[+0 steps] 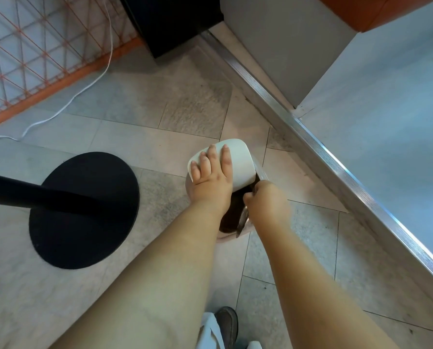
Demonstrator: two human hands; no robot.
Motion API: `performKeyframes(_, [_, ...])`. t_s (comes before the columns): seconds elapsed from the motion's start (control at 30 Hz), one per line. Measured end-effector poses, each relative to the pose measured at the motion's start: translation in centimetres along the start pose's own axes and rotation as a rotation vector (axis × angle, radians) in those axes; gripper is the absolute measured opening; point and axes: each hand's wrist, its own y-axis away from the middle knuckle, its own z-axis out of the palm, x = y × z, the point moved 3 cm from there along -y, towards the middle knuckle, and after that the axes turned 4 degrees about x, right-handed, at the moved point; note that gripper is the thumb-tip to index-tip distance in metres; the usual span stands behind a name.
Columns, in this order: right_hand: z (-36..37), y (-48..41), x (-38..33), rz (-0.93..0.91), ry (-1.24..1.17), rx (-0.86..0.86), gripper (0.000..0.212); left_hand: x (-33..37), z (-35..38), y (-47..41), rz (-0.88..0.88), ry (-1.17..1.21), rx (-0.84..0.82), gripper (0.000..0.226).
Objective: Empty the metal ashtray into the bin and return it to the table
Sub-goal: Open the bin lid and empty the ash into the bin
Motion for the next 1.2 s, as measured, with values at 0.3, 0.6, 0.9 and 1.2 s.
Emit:
performKeyframes(0.3, [-0.52, -0.02, -0.01, 0.044, -0.040, -0.018, 0.007, 0.13, -0.19, -0.08, -0.004, -0.005, -0.014, 0.096])
performKeyframes(0.6, [-0.65, 0.08, -0.32, 0.066, -0.106, -0.032, 0.008, 0.15, -0.29, 0.00, -0.005, -0.009, -0.015, 0.096])
performKeyframes(0.9, [-0.60, 0.23, -0.29, 0.056, -0.109, -0.023, 0.010, 0.19, -0.55, 0.08, -0.002, -0.004, -0.015, 0.091])
performKeyframes(1.2, [-1.04, -0.33, -0.01, 0.036, -0.047, -0.005, 0.010, 0.32, -0.56, 0.16, 0.001, -0.030, -0.011, 0.096])
